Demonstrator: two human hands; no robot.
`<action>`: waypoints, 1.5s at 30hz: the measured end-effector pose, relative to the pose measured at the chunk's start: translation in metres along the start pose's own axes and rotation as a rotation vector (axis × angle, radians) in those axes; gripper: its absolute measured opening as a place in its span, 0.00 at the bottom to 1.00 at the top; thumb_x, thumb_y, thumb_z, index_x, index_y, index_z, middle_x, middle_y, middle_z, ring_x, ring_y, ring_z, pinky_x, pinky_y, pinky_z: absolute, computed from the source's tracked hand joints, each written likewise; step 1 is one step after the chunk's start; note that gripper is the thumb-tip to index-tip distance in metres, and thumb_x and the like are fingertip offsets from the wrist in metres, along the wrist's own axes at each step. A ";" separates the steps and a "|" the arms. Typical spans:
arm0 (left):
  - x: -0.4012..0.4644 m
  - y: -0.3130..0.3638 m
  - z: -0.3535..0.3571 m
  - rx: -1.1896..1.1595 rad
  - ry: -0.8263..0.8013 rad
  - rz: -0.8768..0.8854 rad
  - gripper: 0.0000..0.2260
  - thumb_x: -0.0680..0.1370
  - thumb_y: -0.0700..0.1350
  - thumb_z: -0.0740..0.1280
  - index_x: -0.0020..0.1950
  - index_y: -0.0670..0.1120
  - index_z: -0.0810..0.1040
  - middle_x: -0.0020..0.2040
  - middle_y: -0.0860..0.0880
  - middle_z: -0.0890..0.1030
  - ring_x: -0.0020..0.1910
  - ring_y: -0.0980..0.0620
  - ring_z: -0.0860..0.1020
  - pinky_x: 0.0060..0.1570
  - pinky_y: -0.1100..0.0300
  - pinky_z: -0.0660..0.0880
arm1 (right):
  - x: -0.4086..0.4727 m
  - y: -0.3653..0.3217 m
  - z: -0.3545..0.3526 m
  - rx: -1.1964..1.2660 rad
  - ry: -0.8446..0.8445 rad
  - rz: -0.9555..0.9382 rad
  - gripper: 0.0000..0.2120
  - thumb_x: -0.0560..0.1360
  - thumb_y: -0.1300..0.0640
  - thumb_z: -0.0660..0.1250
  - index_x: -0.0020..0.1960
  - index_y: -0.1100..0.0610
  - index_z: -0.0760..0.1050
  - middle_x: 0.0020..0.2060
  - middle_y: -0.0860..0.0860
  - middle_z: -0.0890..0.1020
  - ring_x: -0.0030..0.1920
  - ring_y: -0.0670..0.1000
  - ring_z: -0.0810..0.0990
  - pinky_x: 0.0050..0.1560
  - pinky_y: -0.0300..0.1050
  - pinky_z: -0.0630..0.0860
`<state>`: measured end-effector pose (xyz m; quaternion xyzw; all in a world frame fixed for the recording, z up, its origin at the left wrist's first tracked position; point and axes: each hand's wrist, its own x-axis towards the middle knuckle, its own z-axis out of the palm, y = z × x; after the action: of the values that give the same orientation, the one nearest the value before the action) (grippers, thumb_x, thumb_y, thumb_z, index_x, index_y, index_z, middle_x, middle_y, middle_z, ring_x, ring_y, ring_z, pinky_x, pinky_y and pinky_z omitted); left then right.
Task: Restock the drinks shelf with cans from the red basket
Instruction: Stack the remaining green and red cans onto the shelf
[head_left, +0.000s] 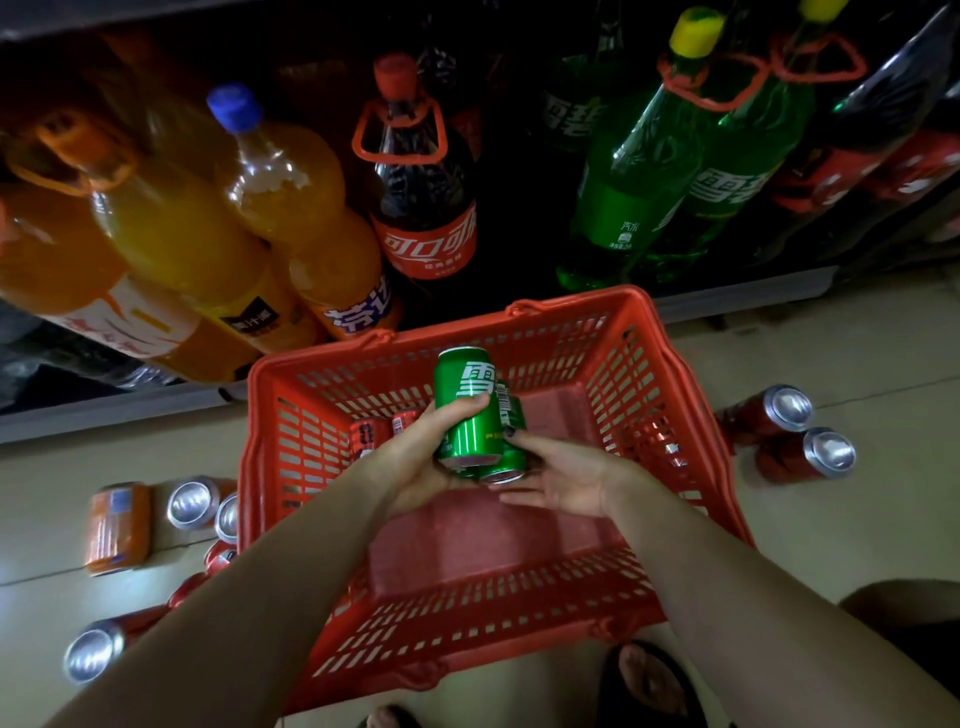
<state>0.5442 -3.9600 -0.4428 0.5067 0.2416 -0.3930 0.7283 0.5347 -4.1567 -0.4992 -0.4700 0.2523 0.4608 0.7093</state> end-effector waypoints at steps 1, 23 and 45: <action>-0.001 0.000 -0.001 0.006 0.003 0.008 0.37 0.69 0.55 0.78 0.76 0.50 0.71 0.65 0.43 0.84 0.63 0.41 0.83 0.66 0.38 0.77 | 0.000 0.000 0.001 -0.011 -0.006 -0.003 0.24 0.77 0.51 0.70 0.72 0.54 0.73 0.62 0.59 0.83 0.64 0.61 0.81 0.70 0.59 0.74; 0.041 -0.052 -0.028 0.345 0.482 0.032 0.27 0.69 0.44 0.83 0.61 0.50 0.73 0.53 0.51 0.83 0.52 0.50 0.82 0.51 0.57 0.80 | 0.040 -0.003 -0.020 -0.123 0.421 -0.164 0.29 0.59 0.47 0.78 0.59 0.44 0.77 0.52 0.49 0.86 0.54 0.53 0.84 0.51 0.50 0.75; 0.091 -0.067 -0.028 0.275 0.489 -0.040 0.48 0.44 0.72 0.84 0.63 0.68 0.76 0.65 0.49 0.81 0.58 0.46 0.84 0.62 0.47 0.81 | 0.053 -0.009 -0.026 0.035 0.127 0.057 0.34 0.67 0.32 0.72 0.69 0.44 0.76 0.59 0.51 0.85 0.60 0.56 0.83 0.68 0.67 0.69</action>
<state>0.5434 -3.9758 -0.5583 0.6757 0.3646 -0.3022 0.5650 0.5686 -4.1586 -0.5485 -0.4783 0.3182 0.4454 0.6867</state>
